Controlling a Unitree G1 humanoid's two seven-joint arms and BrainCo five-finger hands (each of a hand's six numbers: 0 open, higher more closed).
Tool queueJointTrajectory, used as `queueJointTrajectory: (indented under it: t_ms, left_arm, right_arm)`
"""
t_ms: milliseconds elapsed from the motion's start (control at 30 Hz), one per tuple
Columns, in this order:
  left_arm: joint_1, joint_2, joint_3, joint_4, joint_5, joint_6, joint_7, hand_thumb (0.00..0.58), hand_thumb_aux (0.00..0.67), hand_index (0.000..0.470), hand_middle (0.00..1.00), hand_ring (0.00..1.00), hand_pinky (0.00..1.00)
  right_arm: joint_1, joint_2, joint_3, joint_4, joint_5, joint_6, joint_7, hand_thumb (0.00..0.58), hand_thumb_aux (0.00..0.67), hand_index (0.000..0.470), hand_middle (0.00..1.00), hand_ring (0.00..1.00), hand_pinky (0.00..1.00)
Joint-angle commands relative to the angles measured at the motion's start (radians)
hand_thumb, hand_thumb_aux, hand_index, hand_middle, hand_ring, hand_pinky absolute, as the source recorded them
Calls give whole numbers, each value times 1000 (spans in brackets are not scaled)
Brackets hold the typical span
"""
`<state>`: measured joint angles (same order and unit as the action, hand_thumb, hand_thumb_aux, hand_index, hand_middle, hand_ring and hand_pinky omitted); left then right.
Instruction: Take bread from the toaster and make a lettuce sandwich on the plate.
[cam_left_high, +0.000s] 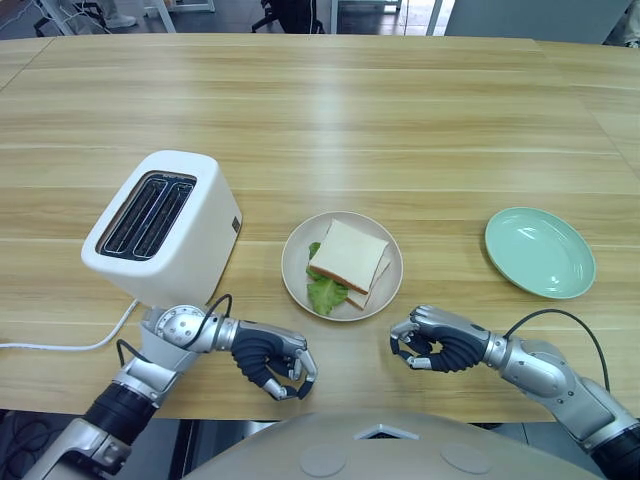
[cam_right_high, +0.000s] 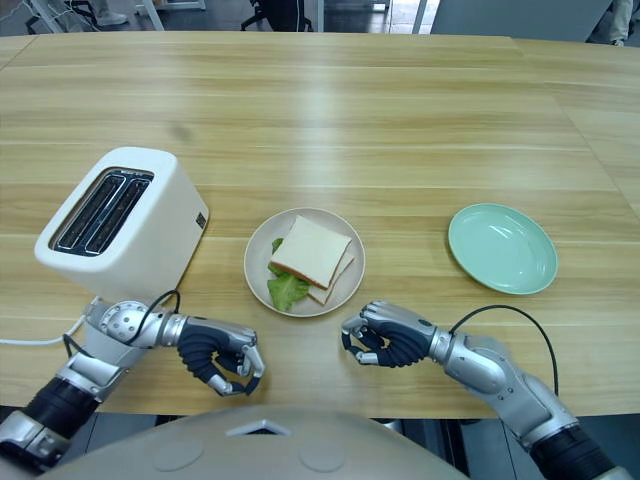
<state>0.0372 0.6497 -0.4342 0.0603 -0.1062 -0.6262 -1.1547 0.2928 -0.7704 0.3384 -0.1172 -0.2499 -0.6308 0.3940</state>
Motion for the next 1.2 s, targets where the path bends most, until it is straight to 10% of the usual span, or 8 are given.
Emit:
queueJointTrajectory:
  t_ms: [33,800,833,933,1067,1133,1200]
  left_arm:
    - [-42,-47,-11,121,146,-29,93,580,670,460,1000,1000,1000]
    - [-348,-222,26,706,450,-120,631,580,670,460,1000,1000,1000]
    - [-365,-231,34,731,453,-118,657,565,562,386,1000,1000,1000]
    - [-417,-238,49,800,485,-125,758,570,581,399,1000,1000,1000]
    - [-477,-246,79,869,496,-132,876,449,352,242,1000,1000,1000]
    - [-500,-251,90,899,505,-139,933,0,0,0,1000,1000,1000]
    - [-508,-264,108,915,481,-167,958,0,0,0,965,965,965]
  right_arm:
    - [-17,52,28,53,-101,42,2,580,670,460,827,827,827]
    - [-444,352,62,699,-409,78,-425,580,670,460,769,769,769]
    - [-470,365,65,740,-413,74,-447,580,670,460,765,765,765]
    - [-548,402,71,864,-428,68,-534,580,670,460,749,749,749]
    - [-609,427,68,972,-428,43,-626,580,670,460,733,733,733]
    - [-629,438,69,1008,-425,29,-661,580,670,460,722,722,722]
    - [-640,445,67,1029,-416,5,-689,580,670,460,725,725,725]
